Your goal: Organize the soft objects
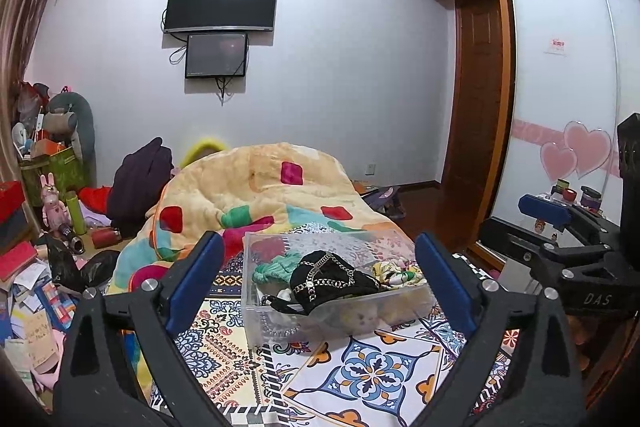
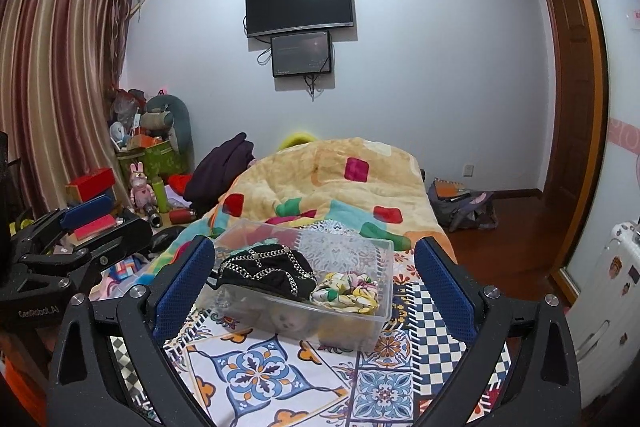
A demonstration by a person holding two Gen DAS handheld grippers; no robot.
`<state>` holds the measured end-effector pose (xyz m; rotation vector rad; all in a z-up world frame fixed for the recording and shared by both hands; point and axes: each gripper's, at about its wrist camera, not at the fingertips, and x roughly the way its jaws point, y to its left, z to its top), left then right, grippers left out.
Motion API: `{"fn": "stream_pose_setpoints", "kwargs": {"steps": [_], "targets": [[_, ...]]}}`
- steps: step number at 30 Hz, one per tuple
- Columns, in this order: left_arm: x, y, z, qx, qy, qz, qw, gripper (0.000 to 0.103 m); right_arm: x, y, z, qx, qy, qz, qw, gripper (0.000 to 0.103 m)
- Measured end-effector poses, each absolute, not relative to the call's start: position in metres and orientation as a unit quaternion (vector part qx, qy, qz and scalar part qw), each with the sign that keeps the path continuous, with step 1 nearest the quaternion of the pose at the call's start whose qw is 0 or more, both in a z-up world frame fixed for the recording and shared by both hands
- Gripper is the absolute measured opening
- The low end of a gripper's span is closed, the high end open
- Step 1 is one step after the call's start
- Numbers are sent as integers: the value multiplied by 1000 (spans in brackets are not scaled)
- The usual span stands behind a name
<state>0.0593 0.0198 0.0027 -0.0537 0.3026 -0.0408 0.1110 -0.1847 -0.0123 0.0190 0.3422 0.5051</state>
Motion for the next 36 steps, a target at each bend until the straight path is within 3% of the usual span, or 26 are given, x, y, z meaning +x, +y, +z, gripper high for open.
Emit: {"fn": "stream_pose_setpoints", "kwargs": {"steps": [36], "targets": [[58, 19, 6, -30, 144, -28, 989, 99, 102, -185, -7, 15, 161, 252, 954, 100]]}}
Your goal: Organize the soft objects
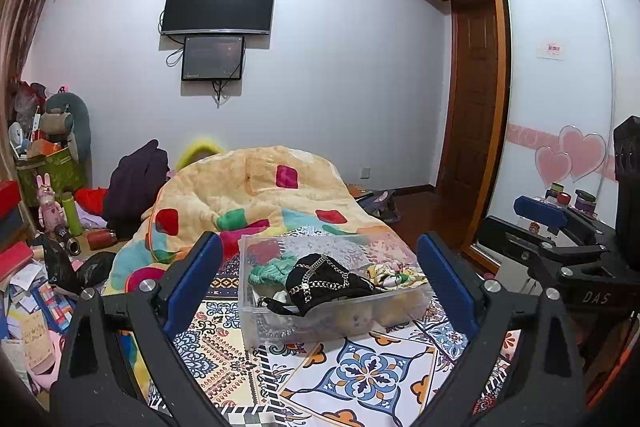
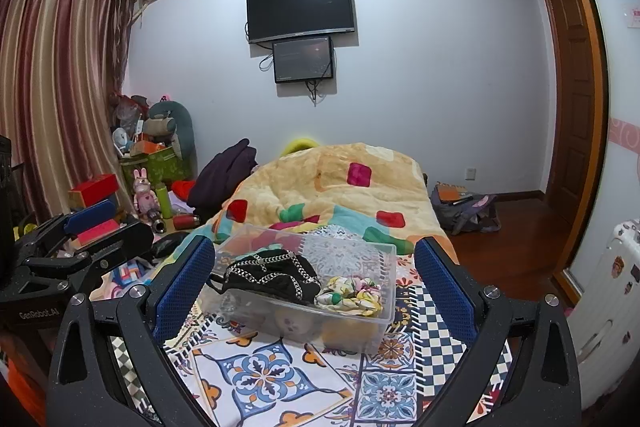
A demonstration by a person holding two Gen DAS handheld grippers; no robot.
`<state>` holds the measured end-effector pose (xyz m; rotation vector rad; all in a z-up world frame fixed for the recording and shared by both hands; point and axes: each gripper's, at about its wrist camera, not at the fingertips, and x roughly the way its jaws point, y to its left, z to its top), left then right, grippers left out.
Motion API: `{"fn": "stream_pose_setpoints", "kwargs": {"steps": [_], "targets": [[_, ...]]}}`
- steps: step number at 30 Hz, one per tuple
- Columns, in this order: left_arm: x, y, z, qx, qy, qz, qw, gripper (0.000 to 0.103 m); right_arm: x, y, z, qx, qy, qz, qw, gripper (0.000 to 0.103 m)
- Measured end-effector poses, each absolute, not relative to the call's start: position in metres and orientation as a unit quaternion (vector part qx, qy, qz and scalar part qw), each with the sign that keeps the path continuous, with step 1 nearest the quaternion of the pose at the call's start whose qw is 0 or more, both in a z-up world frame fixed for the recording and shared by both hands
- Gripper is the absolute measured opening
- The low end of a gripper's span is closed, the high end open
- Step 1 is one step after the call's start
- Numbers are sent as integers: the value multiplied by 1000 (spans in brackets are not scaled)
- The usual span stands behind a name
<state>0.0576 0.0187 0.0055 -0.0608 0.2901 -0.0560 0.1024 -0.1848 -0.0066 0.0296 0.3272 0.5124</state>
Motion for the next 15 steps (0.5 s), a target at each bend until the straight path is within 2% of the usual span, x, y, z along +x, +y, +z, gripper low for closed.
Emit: {"fn": "stream_pose_setpoints", "kwargs": {"steps": [15], "targets": [[53, 19, 7, -36, 142, -42, 988, 101, 101, -185, -6, 15, 158, 249, 955, 100]]}}
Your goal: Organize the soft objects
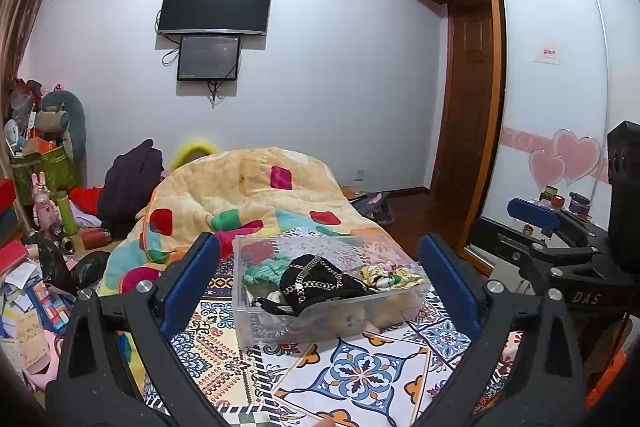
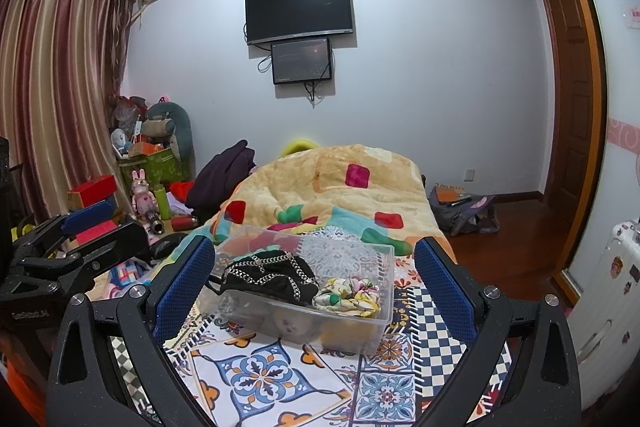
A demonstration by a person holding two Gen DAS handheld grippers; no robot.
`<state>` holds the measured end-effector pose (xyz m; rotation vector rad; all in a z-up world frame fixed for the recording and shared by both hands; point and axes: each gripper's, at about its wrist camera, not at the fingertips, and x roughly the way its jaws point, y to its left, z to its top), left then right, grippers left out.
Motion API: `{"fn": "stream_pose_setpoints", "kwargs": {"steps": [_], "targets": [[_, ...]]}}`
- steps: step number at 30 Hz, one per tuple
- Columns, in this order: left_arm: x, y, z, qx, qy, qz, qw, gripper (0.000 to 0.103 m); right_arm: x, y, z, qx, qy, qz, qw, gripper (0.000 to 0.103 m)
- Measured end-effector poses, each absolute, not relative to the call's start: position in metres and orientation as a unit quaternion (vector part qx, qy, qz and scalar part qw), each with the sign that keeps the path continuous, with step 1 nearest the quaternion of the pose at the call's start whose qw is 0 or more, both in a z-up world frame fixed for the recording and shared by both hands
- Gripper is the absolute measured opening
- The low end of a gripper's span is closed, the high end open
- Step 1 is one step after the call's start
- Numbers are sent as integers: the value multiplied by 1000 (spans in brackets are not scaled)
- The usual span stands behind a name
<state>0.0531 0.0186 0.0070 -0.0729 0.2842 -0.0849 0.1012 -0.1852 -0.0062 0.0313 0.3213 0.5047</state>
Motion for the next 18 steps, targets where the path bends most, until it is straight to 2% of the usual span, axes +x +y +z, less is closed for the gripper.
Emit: {"fn": "stream_pose_setpoints", "kwargs": {"steps": [18], "targets": [[51, 20, 5, -40, 147, -44, 987, 101, 102, -184, -9, 18, 161, 252, 954, 100]]}}
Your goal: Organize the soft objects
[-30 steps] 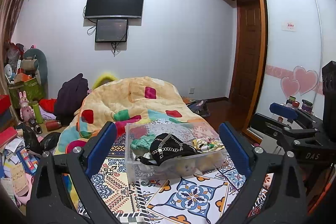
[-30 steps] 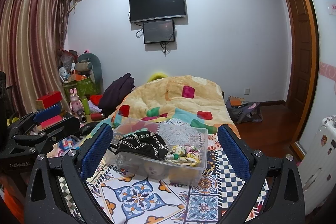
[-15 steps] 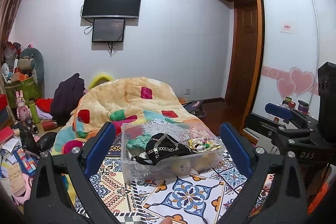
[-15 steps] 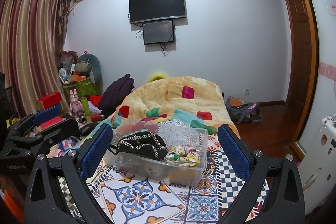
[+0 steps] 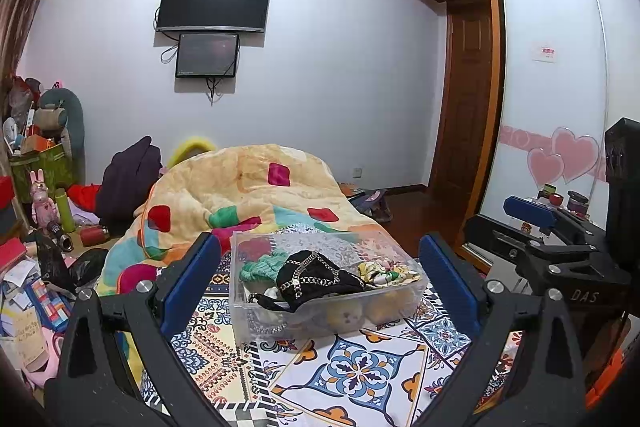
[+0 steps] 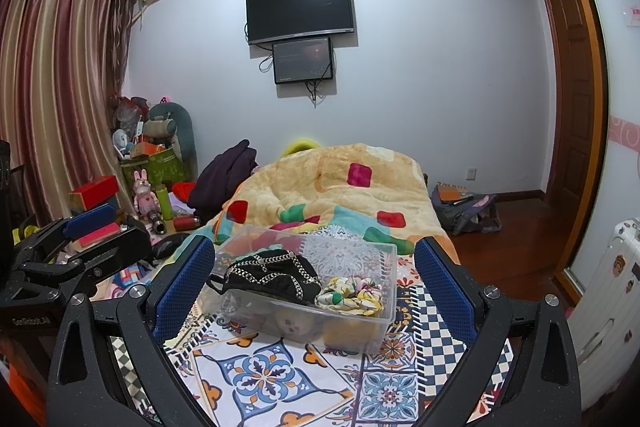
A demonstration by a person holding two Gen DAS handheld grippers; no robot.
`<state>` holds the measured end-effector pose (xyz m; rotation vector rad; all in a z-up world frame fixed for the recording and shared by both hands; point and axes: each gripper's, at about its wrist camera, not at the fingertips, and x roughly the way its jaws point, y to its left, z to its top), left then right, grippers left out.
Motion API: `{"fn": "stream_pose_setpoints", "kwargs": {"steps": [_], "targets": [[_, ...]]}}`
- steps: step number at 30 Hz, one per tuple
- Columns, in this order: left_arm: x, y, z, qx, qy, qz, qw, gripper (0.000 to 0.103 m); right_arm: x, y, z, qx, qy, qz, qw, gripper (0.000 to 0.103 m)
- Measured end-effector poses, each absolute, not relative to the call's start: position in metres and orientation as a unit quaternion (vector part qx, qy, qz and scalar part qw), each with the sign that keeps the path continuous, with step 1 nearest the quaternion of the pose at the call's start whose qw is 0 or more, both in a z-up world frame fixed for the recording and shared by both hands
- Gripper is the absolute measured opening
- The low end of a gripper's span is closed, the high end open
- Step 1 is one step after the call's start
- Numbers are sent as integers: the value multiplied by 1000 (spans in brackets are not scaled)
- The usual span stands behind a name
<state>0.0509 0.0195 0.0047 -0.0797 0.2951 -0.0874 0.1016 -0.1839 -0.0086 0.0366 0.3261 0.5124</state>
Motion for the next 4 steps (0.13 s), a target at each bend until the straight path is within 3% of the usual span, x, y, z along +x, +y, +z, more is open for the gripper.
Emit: {"fn": "stream_pose_setpoints", "kwargs": {"steps": [4], "targets": [[53, 22, 2, -47, 153, -44, 986, 101, 101, -184, -10, 18, 161, 253, 954, 100]]}}
